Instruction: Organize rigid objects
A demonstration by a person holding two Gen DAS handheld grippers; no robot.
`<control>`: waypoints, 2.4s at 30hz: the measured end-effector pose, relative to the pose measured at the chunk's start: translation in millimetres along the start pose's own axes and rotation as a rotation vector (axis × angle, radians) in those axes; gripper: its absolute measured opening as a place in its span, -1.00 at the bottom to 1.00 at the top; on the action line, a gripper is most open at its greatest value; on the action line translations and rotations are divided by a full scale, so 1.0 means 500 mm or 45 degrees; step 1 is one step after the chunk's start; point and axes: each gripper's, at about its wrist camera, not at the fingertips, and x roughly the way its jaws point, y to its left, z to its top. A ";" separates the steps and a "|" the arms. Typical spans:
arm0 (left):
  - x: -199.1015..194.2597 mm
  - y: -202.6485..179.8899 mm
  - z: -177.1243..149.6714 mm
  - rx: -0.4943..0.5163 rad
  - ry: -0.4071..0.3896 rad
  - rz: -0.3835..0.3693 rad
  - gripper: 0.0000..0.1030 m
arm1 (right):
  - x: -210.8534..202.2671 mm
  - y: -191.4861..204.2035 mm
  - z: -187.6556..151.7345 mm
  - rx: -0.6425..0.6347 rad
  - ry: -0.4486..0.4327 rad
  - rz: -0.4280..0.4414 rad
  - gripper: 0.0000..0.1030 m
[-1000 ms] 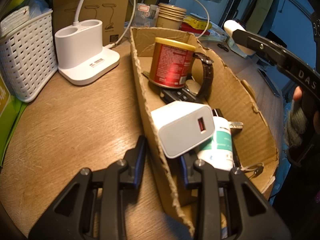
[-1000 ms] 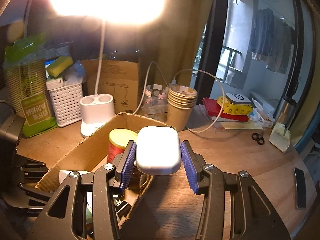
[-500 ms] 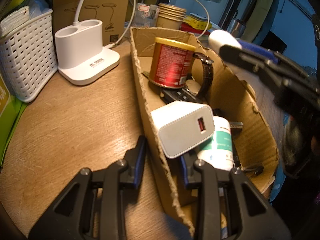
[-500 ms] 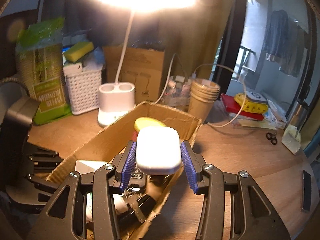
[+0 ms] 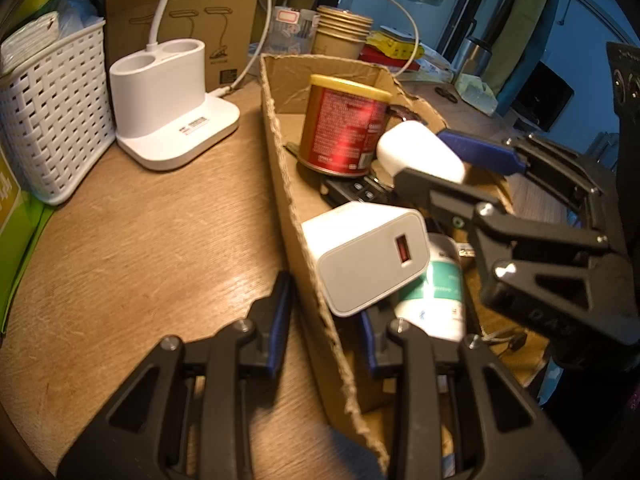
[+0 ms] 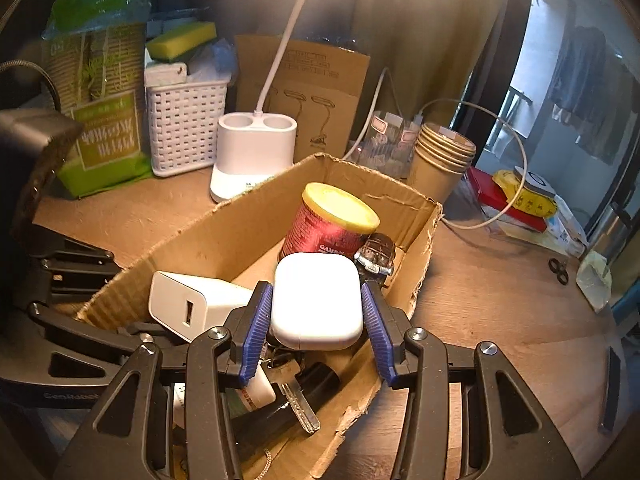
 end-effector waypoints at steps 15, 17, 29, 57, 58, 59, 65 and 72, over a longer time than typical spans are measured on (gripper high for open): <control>0.000 0.000 -0.001 -0.003 0.001 -0.003 -0.39 | 0.002 0.007 -0.001 -0.023 0.052 0.023 -0.05; 0.001 -0.001 0.000 -0.003 0.002 -0.003 -0.38 | 0.001 0.006 -0.001 -0.017 0.055 0.022 -0.04; 0.000 -0.002 -0.001 -0.003 0.002 -0.004 -0.38 | -0.004 0.002 0.000 0.015 0.048 0.027 -0.04; -0.033 -0.014 0.008 0.022 -0.015 0.024 -0.29 | -0.066 -0.029 -0.012 0.166 0.106 -0.054 0.00; -0.036 -0.013 0.009 0.019 -0.022 0.026 -0.19 | -0.069 -0.031 -0.014 0.179 0.109 -0.063 0.08; -0.043 -0.013 0.011 0.018 -0.034 0.030 -0.11 | -0.073 -0.036 -0.016 0.197 0.107 -0.071 0.10; -0.084 -0.002 0.021 0.000 -0.122 0.032 0.10 | -0.111 -0.060 -0.027 0.304 0.068 -0.104 0.11; -0.127 -0.019 0.021 0.037 -0.220 0.018 0.27 | -0.178 -0.064 -0.039 0.356 -0.015 -0.215 0.11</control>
